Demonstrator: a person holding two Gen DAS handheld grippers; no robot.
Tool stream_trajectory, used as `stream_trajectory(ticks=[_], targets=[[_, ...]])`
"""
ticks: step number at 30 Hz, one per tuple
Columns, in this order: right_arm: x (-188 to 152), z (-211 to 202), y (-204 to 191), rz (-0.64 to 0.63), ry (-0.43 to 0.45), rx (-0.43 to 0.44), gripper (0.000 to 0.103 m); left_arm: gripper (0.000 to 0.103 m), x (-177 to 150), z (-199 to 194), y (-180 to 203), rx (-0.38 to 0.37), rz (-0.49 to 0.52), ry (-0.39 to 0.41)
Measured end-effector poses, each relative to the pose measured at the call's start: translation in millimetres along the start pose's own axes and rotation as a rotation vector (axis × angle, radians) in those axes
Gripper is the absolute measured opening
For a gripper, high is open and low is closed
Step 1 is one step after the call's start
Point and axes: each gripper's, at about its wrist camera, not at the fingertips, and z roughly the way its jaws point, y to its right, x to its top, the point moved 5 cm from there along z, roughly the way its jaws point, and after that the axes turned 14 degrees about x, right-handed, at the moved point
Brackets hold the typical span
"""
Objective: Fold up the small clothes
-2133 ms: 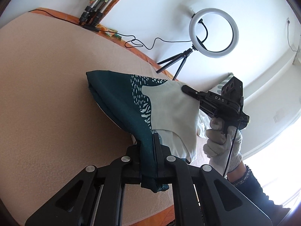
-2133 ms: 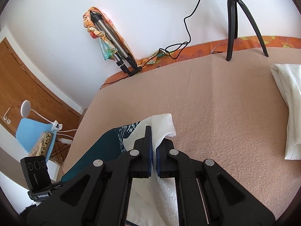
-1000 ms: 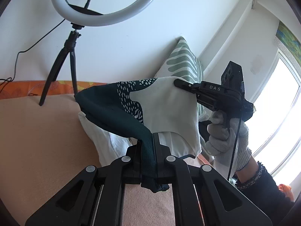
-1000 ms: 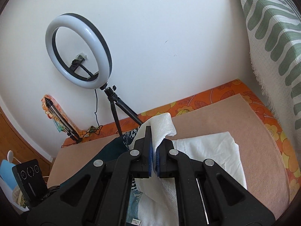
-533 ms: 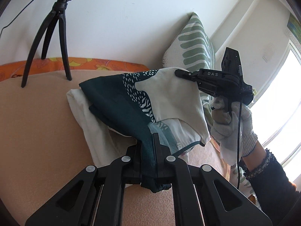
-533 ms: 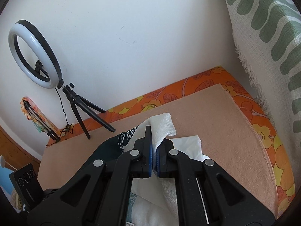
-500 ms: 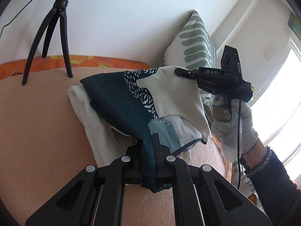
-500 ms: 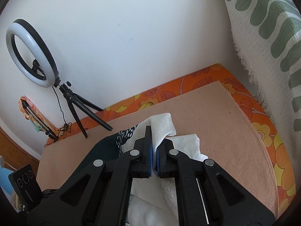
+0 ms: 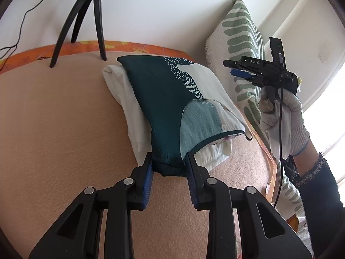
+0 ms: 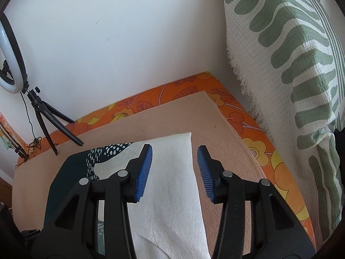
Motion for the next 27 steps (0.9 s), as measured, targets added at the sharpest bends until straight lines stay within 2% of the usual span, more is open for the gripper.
stream_trajectory(ticks=[4, 7, 13, 21, 25, 27], targets=[[-4.4, -13.3, -13.7, -0.013, 0.009, 0.014, 0.048, 0.029, -2.8, -20.1, -2.2, 0.021, 0.013, 0.028], [-9.7, -24.1, -25.5, -0.026, 0.017, 0.013, 0.052, 0.044, -3.2, -35.8, -4.1, 0.042, 0.015, 0.056], [-26.8, -51.3, -47.2, -0.057, 0.022, 0.003, 0.056, 0.059, -7.0, -67.1, -3.1, 0.076, 0.025, 0.107], [-62.9, -92.2, -84.7, -0.109, 0.044, -0.026, 0.072, 0.072, -24.3, -114.2, -5.4, 0.131, 0.054, 0.186], [-84.1, -107.5, -103.8, -0.139, 0.037, -0.057, 0.073, 0.080, -36.1, -132.8, -6.0, 0.155, 0.071, 0.213], [-94.3, -115.8, -111.0, -0.141, 0.039, -0.067, 0.074, 0.080, -41.9, -141.1, -5.1, 0.168, 0.085, 0.229]])
